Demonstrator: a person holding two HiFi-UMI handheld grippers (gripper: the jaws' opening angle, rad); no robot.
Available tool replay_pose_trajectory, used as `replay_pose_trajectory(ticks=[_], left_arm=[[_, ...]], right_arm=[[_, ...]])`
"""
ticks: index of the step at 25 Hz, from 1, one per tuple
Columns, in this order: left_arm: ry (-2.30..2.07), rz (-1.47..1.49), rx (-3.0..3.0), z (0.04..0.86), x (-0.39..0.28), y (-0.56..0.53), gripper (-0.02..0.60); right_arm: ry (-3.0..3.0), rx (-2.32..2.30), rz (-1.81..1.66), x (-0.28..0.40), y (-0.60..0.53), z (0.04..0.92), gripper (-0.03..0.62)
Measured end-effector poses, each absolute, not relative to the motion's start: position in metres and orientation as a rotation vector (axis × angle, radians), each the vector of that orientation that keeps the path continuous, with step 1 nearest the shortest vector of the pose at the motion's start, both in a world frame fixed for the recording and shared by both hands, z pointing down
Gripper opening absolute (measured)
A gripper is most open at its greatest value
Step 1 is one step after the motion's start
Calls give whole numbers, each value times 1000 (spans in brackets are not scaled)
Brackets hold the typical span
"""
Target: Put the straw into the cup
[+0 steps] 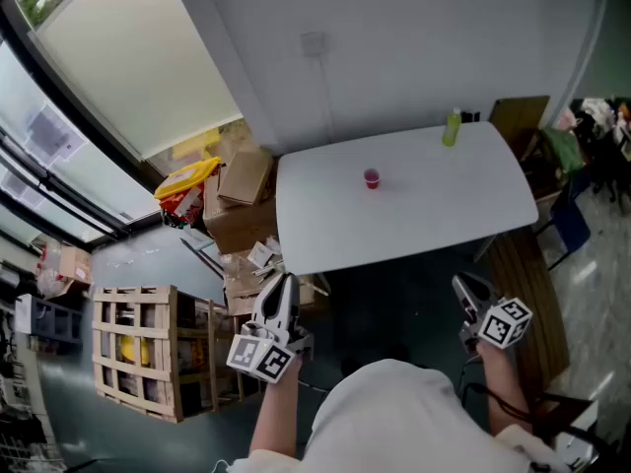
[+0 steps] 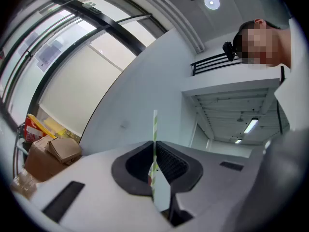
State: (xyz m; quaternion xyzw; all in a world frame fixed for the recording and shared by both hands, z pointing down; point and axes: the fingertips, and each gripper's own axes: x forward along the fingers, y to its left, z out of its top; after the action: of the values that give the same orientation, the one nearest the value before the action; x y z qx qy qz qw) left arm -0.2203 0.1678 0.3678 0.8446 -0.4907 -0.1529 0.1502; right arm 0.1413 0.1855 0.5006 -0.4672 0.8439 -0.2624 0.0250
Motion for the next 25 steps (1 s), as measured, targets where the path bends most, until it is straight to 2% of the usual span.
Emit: replay_pose_trajectory(ticks=[25], left_arm=[[-1421,-421,2414,369,-199,170,23]], right_arm=[[2622,-1384,-887,159,181,508,51]])
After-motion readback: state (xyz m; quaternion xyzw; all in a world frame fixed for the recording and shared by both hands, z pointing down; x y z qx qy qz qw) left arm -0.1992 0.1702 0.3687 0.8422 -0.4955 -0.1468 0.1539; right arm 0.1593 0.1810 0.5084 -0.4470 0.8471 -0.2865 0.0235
